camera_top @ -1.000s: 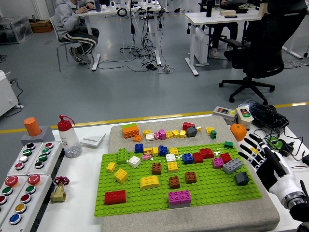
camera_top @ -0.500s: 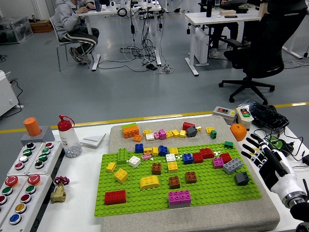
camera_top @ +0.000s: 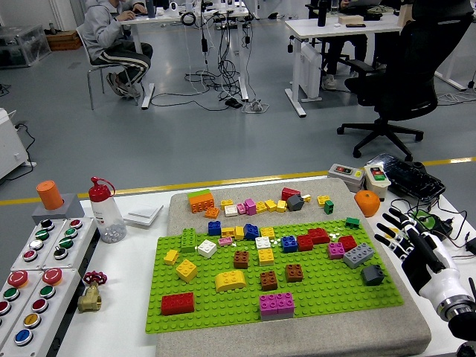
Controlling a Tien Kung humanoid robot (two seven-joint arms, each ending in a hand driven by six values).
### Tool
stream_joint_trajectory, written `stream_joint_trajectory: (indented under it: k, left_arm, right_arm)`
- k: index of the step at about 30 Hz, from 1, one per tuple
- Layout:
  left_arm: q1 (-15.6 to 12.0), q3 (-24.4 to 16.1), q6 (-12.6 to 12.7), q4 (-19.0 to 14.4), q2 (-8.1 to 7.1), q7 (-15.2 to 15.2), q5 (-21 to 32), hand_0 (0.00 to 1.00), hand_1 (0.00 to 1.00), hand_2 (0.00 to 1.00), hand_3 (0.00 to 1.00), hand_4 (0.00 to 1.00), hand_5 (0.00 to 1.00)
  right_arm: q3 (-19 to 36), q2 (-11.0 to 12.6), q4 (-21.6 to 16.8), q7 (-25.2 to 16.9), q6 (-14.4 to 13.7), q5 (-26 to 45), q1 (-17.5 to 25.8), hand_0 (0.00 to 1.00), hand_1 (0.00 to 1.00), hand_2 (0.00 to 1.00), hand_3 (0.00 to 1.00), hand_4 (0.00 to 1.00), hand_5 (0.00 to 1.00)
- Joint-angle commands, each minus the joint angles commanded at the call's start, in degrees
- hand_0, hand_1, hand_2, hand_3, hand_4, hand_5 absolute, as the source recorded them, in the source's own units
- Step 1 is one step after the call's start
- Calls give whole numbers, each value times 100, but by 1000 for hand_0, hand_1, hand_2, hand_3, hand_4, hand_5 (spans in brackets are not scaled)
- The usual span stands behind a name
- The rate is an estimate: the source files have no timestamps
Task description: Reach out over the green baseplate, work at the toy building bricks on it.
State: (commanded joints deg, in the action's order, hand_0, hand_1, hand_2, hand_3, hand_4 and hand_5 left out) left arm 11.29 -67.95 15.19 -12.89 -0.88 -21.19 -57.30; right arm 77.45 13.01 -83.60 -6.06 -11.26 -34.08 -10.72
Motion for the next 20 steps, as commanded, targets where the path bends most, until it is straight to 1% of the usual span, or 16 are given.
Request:
stream_joint_trajectory:
  k: [20]
  left_arm:
    - [-38,-97,-12,-11,16,-43,-131,630,597,612,418,334,984]
  right_arm:
    - [-35,16,-4,129,56,57,33,762,761,748,676,367,340]
